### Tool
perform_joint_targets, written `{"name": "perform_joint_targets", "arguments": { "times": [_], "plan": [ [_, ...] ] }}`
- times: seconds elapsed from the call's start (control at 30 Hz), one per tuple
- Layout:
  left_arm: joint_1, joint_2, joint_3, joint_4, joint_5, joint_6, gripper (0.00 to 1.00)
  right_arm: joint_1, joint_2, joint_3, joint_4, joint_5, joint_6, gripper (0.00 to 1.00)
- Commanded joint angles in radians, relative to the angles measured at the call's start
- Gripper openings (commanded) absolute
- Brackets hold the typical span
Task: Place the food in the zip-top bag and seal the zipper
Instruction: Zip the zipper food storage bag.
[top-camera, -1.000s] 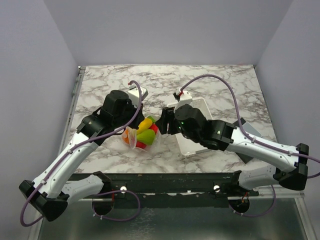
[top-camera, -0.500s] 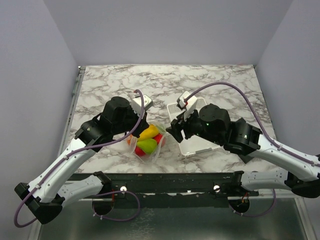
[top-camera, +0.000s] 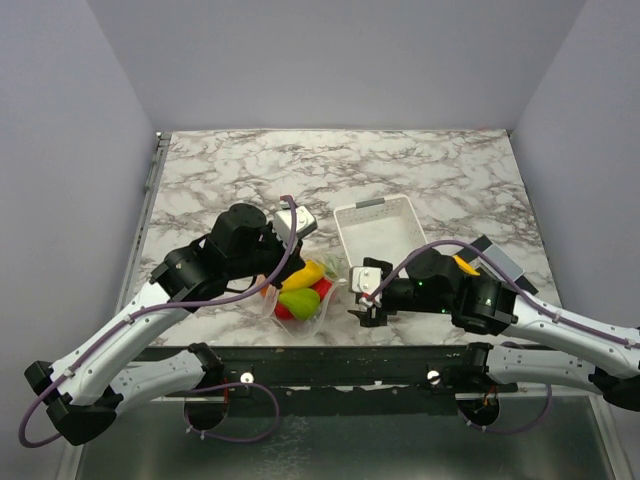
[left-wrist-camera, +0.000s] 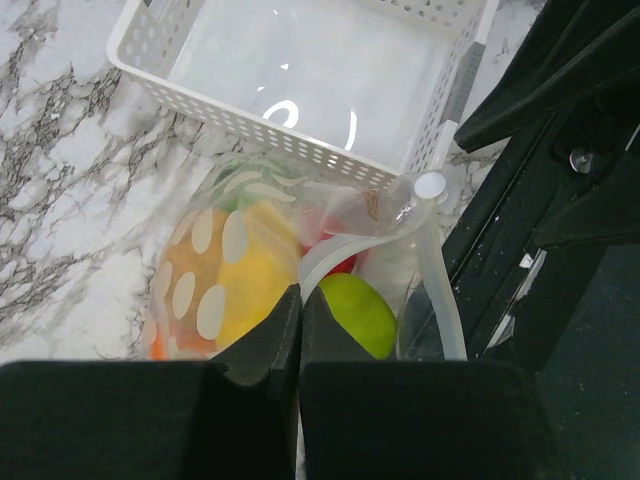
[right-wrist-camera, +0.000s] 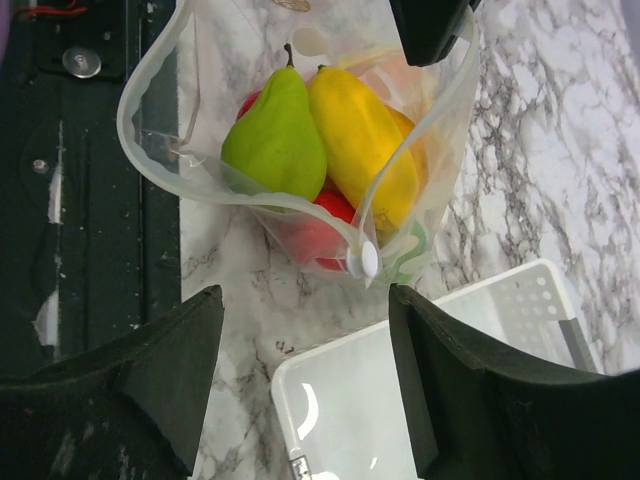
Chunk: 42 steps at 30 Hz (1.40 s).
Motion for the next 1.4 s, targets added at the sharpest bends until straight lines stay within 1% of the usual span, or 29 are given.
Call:
{"name": "perform_joint_targets", "arguments": {
  "times": [0.0, 0.1, 0.3, 0.43, 0.63, 0.73, 0.8, 0.9, 1.0, 1.17, 1.37],
  "plan": [
    [-0.016, -0.019, -0.008, 0.009, 0.019, 0.017, 0.0, 0.004, 0.001, -0.042, 0.114, -0.02, -0.141, 0.71],
    [-0.02, -0.026, -0.008, 0.005, 0.018, 0.017, 0.0, 0.004, 0.026, -0.06, 0.15, 0.019, -0.167, 0.69],
    [-0.024, -0.03, -0.012, 0.002, 0.022, 0.015, 0.0, 0.004, 0.049, -0.074, 0.194, 0.043, -0.198, 0.66],
    [-0.025, -0.023, -0.011, -0.001, 0.027, 0.015, 0.0, 0.004, 0.072, -0.07, 0.195, 0.052, -0.212, 0.6],
    [-0.024, -0.022, -0.008, -0.004, 0.027, 0.013, 0.0, 0.004, 0.099, -0.059, 0.176, 0.048, -0.215, 0.48],
    [-0.025, -0.017, -0.005, -0.008, 0.03, 0.011, 0.0, 0.004, 0.098, -0.06, 0.162, 0.06, -0.219, 0.44],
    [-0.025, -0.012, -0.003, -0.011, 0.032, 0.008, 0.0, 0.004, 0.094, -0.06, 0.159, 0.066, -0.221, 0.39],
    [-0.025, -0.005, 0.002, -0.016, 0.03, 0.005, 0.0, 0.004, 0.089, -0.05, 0.151, 0.072, -0.222, 0.27],
    [-0.024, -0.006, 0.003, -0.02, 0.018, 0.0, 0.0, 0.004, 0.091, -0.021, 0.118, 0.077, -0.229, 0.15],
    [-0.025, -0.018, 0.016, -0.045, -0.004, -0.016, 0.0, 0.004, 0.111, 0.073, 0.018, 0.067, -0.219, 0.01],
    [-0.025, -0.058, 0.033, -0.081, -0.077, -0.037, 0.0, 0.004, 0.183, 0.263, -0.177, -0.001, -0.18, 0.01]
  ]
}}
